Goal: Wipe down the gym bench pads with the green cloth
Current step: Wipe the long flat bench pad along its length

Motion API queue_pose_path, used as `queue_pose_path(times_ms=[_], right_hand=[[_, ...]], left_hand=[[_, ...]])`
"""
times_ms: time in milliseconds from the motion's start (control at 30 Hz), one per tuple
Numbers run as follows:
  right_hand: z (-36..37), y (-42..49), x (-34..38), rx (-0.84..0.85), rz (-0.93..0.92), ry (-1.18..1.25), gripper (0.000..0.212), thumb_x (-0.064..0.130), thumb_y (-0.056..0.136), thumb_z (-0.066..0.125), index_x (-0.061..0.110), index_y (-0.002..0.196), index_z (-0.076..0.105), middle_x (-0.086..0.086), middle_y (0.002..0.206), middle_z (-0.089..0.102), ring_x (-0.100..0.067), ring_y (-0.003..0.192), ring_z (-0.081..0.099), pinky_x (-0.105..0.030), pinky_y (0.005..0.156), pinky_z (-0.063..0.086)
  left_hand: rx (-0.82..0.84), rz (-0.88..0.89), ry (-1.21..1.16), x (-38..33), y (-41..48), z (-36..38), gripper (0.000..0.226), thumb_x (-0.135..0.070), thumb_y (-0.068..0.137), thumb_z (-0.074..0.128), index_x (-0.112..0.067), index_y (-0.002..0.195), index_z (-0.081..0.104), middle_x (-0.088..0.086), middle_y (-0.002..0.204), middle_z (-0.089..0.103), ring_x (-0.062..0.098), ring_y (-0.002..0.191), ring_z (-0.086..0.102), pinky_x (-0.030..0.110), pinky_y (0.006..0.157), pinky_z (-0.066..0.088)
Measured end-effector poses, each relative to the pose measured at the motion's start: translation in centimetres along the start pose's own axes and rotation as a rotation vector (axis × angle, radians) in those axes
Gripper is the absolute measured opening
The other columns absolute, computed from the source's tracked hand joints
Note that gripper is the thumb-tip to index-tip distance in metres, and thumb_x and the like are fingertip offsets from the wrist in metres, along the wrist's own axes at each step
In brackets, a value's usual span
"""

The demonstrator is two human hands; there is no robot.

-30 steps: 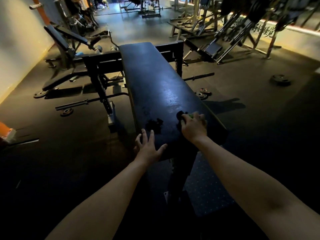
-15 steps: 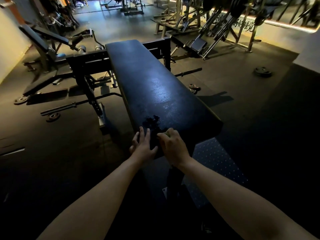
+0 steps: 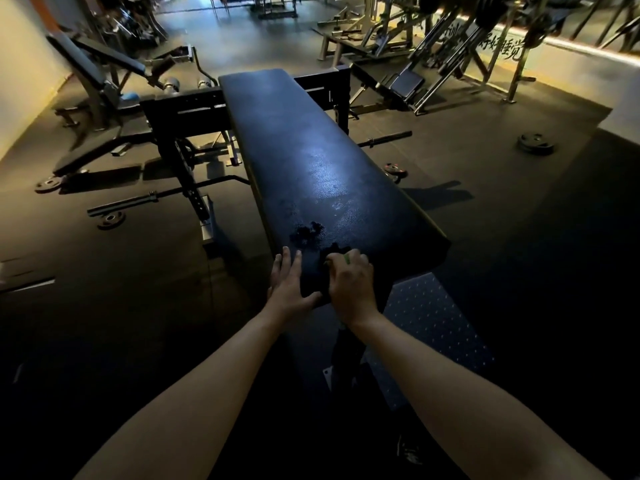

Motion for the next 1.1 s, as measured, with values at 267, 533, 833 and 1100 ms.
queue_pose_path(times_ms=[267, 533, 833, 1100], right_hand=[[-1.4, 1.6, -0.3, 0.025, -0.172, -0.077, 0.019, 0.013, 0.087, 0.058, 0.020, 0.101, 0.068, -0.012, 0.093, 0.057, -0.035, 0.084, 0.056, -0.042, 0.076, 0.044], [0.2, 2.1, -2.1, 0.096, 0.066, -0.120, 0.019, 0.013, 0.094, 0.051, 0.014, 0.109, 0.064, -0.018, 0.111, 0.052, -0.037, 0.100, 0.052, -0.046, 0.089, 0.037], [2.4, -1.4, 6.5, 0.199, -0.325, 0.074, 0.034, 0.031, 0.083, 0.047, 0.018, 0.103, 0.071, -0.011, 0.088, 0.058, -0.033, 0.072, 0.059, -0.039, 0.069, 0.049], [-1.4, 5.6, -5.1, 0.063, 0.183, -0.171, 0.025, 0.023, 0.099, 0.049, 0.018, 0.118, 0.065, -0.017, 0.121, 0.053, -0.038, 0.111, 0.051, -0.044, 0.096, 0.035]], left_hand=[[-0.127, 0.076, -0.016, 0.3, -0.6, -1.2, 0.091, -0.023, 0.090, 0.073, -0.015, 0.160, 0.015, 0.000, 0.167, 0.000, 0.017, 0.155, -0.006, 0.022, 0.117, -0.005], [-0.175, 0.015, -0.078, 1.2, -2.6, -1.0, 0.090, -0.024, 0.091, 0.072, -0.020, 0.160, 0.015, -0.001, 0.168, -0.004, 0.016, 0.154, 0.000, 0.030, 0.121, 0.008], [-0.177, 0.012, -0.158, 1.9, -3.2, -2.3, 0.081, -0.004, 0.091, 0.067, -0.012, 0.158, 0.022, 0.002, 0.166, 0.019, 0.012, 0.152, 0.017, 0.021, 0.119, 0.013], [-0.186, 0.000, -0.150, 1.9, -2.7, -3.1, 0.081, -0.018, 0.085, 0.078, -0.012, 0.154, 0.035, 0.004, 0.161, 0.031, 0.015, 0.149, 0.027, 0.021, 0.115, 0.019]])
Point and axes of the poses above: each hand's wrist, its own y-axis towards the middle knuckle, its own z-axis out of the palm, x = y × z, the point moved 9 cm from there along y, towards the middle knuckle
